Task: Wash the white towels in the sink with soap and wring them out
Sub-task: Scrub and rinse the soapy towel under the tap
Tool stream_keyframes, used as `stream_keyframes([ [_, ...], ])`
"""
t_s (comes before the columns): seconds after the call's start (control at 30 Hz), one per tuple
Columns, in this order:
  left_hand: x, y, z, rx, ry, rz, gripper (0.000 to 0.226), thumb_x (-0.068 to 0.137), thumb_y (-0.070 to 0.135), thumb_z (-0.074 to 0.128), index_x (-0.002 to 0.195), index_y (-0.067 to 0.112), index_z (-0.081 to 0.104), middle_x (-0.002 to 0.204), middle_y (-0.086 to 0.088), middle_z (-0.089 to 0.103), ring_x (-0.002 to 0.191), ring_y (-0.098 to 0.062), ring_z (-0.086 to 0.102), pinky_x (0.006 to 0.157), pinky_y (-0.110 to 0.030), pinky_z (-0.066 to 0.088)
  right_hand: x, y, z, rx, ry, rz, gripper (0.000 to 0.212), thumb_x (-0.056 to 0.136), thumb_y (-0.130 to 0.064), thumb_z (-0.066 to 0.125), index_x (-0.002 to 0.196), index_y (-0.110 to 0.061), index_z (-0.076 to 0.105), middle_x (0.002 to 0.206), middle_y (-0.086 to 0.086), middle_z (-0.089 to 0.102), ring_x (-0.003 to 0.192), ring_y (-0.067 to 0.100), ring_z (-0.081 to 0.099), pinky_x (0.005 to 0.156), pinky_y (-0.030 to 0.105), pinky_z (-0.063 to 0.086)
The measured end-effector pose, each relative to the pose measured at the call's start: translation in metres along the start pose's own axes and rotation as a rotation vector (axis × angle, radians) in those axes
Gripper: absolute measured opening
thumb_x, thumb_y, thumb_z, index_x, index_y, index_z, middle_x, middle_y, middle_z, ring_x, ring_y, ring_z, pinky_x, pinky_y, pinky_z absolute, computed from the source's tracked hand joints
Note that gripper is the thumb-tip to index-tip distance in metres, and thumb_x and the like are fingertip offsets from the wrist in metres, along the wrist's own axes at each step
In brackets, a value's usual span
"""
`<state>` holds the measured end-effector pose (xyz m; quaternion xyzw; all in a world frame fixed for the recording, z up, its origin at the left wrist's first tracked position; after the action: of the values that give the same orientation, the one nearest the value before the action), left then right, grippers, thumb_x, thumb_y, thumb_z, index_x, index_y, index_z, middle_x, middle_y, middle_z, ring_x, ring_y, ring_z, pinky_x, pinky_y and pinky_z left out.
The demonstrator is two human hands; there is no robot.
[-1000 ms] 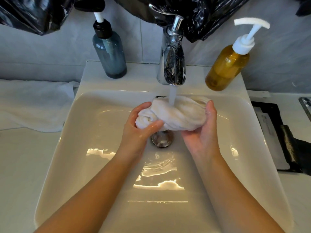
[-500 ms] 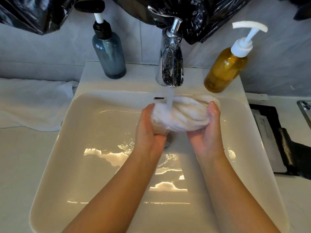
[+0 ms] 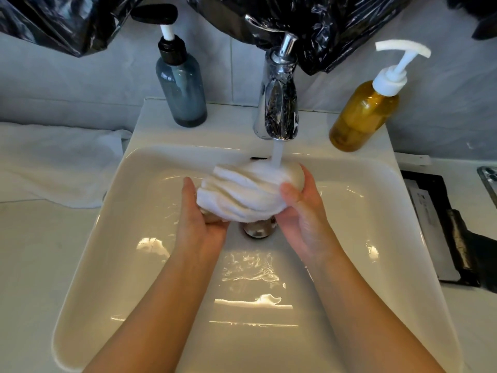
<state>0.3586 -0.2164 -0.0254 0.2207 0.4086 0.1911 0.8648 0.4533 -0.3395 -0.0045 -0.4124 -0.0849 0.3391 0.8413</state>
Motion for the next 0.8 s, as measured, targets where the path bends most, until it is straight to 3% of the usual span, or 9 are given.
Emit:
stream_keyframes([
  [0.1,-0.001,-0.001,-0.002,0.013,0.032,-0.028,0.049,0.098,0.053,0.048,0.089,0.011,0.071,0.080,-0.011,0.076,0.070,-0.022,0.074,0.079,-0.040,0.053,0.000,0.000,-0.002,-0.002,0.006,0.005,0.089,0.051,-0.035,0.097,0.124,-0.013,0.049,0.124,0.012,0.063,0.117,0.027,0.061,0.104,0.042,0.048],
  [0.2,-0.003,-0.003,-0.002,0.043,0.001,-0.081,0.050,0.096,0.056,0.048,0.102,0.010,0.067,0.093,-0.015,0.076,0.087,-0.028,0.072,0.085,-0.044,0.053,-0.001,-0.002,0.001,-0.060,-0.027,0.009,0.083,0.053,-0.027,0.095,0.124,-0.014,0.053,0.122,0.008,0.066,0.115,0.024,0.063,0.095,0.036,0.053],
  [0.33,-0.008,0.000,0.003,0.089,-0.062,-0.041,0.053,0.095,0.055,0.050,0.115,0.008,0.066,0.104,-0.014,0.075,0.095,-0.026,0.073,0.087,-0.044,0.055,-0.001,-0.004,0.004,-0.141,-0.082,-0.012,0.063,0.067,-0.013,0.073,0.128,-0.017,0.055,0.124,0.006,0.066,0.117,0.024,0.062,0.093,0.032,0.052],
  [0.47,-0.007,-0.001,0.001,0.121,0.026,0.070,0.076,0.080,0.048,0.075,0.139,0.009,0.047,0.124,-0.018,0.066,0.107,-0.031,0.069,0.076,-0.048,0.059,0.001,-0.007,0.007,-0.070,-0.071,-0.035,0.078,0.065,-0.015,0.065,0.140,-0.009,0.045,0.130,0.017,0.058,0.122,0.034,0.056,0.099,0.039,0.050],
  [0.53,-0.006,-0.002,0.004,0.169,0.054,0.133,0.067,0.083,0.036,0.077,0.137,0.008,0.046,0.120,-0.018,0.067,0.104,-0.030,0.070,0.078,-0.050,0.059,0.000,-0.008,0.009,-0.052,-0.038,-0.062,0.085,0.062,-0.024,0.078,0.140,-0.013,0.045,0.125,0.012,0.061,0.117,0.030,0.060,0.094,0.037,0.053],
  [0.63,-0.005,-0.001,0.006,0.234,0.109,0.269,0.062,0.078,0.030,0.077,0.126,0.002,0.049,0.104,-0.020,0.065,0.095,-0.031,0.069,0.076,-0.043,0.057,-0.002,-0.005,0.006,-0.081,0.102,-0.087,0.102,0.051,-0.057,0.092,0.135,-0.018,0.049,0.117,0.008,0.064,0.110,0.025,0.064,0.087,0.035,0.055],
  [0.7,-0.004,-0.004,0.009,0.246,0.116,0.297,0.064,0.073,0.035,0.075,0.121,-0.001,0.052,0.101,-0.020,0.063,0.093,-0.031,0.067,0.076,-0.043,0.055,-0.002,-0.007,0.002,-0.082,0.185,-0.117,0.095,0.045,-0.055,0.094,0.125,-0.022,0.056,0.111,0.007,0.065,0.104,0.024,0.066,0.083,0.035,0.057],
  [0.8,-0.002,-0.024,0.013,0.235,0.059,0.125,0.060,0.080,0.049,0.069,0.122,0.008,0.059,0.111,-0.019,0.070,0.101,-0.031,0.070,0.087,-0.048,0.055,-0.001,-0.016,-0.001,-0.149,0.168,-0.186,0.060,0.052,-0.034,0.089,0.107,-0.032,0.064,0.102,0.004,0.066,0.095,0.023,0.065,0.077,0.036,0.057],
])
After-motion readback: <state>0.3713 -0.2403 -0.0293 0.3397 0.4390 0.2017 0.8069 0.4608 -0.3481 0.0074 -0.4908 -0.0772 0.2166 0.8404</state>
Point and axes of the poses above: each hand's wrist, its own x-axis towards the middle knuckle, its own z-axis out of the palm, y = z × x, the point moved 6 cm from there along x, towards the middle knuckle
